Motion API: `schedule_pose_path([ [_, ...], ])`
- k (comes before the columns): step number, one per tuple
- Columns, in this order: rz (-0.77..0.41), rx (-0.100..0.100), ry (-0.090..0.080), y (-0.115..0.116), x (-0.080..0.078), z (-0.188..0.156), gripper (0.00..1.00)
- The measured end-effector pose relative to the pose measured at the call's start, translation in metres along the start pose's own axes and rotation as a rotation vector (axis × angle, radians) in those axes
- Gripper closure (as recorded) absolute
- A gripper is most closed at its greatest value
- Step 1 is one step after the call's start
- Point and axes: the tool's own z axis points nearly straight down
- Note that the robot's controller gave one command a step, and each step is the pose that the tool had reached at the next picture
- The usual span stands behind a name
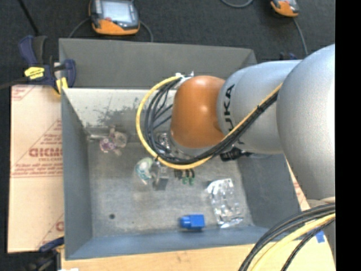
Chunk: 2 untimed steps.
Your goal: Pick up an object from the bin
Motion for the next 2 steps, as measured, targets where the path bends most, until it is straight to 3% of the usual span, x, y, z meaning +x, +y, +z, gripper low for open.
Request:
schedule_pose_path([
  [1,0.001,0.001,0.006,0.000,0.002,0.003,0.00],
  [2,-0.178,0.004,0.009,0.014,-0.016,0.061,0.00],
])
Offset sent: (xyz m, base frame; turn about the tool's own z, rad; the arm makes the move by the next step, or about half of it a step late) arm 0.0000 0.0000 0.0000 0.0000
